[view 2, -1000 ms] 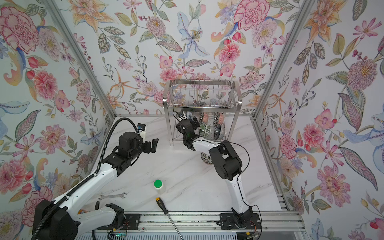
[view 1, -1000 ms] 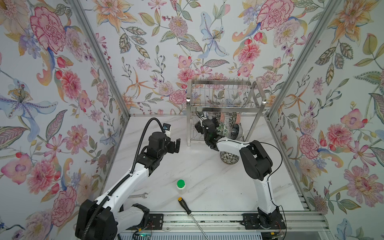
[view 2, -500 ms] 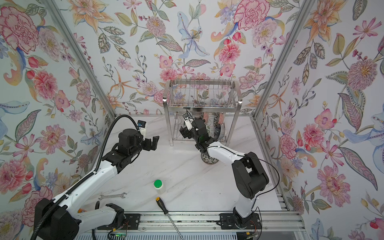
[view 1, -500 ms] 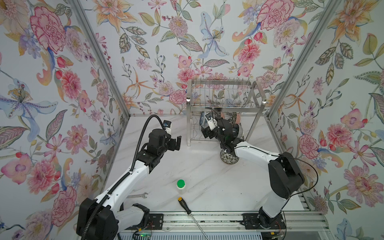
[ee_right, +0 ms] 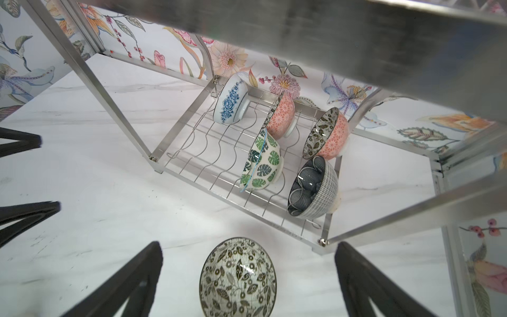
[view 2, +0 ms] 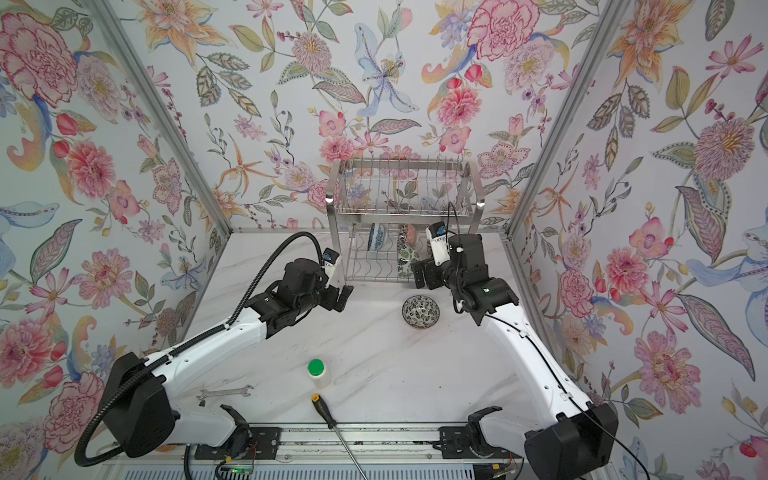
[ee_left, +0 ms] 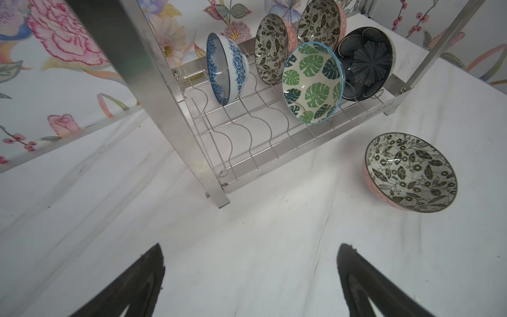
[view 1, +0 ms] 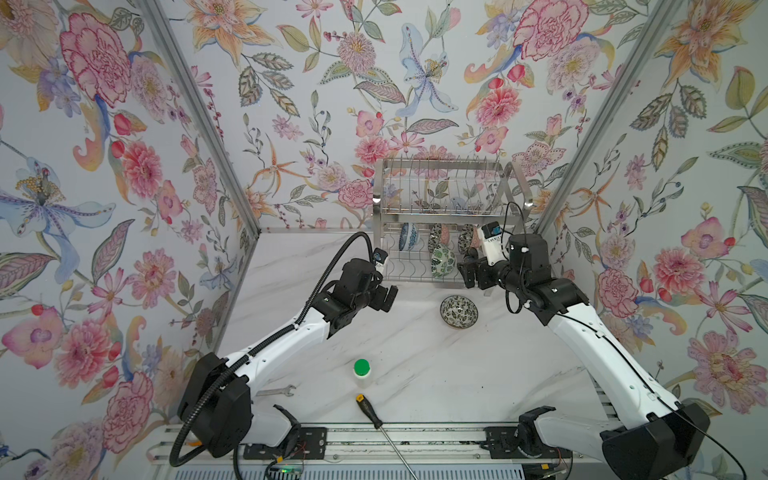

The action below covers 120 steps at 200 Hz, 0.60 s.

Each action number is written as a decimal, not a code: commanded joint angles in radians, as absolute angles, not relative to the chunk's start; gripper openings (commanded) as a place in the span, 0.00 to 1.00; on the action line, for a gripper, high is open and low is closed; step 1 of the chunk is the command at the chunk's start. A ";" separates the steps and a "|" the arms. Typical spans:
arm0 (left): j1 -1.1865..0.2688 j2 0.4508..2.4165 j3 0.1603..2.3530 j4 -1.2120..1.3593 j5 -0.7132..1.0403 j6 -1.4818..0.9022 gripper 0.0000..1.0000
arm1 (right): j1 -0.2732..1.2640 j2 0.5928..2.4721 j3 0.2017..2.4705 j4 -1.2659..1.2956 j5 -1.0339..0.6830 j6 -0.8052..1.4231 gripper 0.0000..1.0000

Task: Load the bowls into the dish rack
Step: 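Move left gripper toward the olive-leaf bowl while right gripper draws back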

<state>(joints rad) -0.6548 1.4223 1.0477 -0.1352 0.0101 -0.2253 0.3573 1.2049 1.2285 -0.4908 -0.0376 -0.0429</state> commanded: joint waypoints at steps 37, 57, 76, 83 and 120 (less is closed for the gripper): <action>-0.777 1.678 1.157 -0.085 0.197 -0.289 0.99 | 0.316 1.181 1.249 -0.680 -0.022 -0.009 0.99; -0.805 1.761 1.221 -0.104 0.216 -0.300 0.99 | 0.306 1.181 1.239 -0.679 -0.018 -0.019 0.99; -0.816 1.821 1.264 -0.097 0.250 -0.325 0.99 | 0.305 1.180 1.226 -0.671 -0.012 -0.029 0.99; -0.817 1.839 1.275 -0.088 0.273 -0.338 0.99 | 0.304 1.180 1.223 -0.668 -0.012 -0.030 0.99; -0.828 1.942 1.358 -0.095 0.310 -0.393 0.99 | 0.304 1.177 1.200 -0.650 -0.012 -0.034 0.99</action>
<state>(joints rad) -0.8188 1.8812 1.2926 -0.0883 0.2611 -0.3386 0.3069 1.1839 1.2217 -0.6464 -0.0185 -0.0257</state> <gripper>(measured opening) 0.993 0.993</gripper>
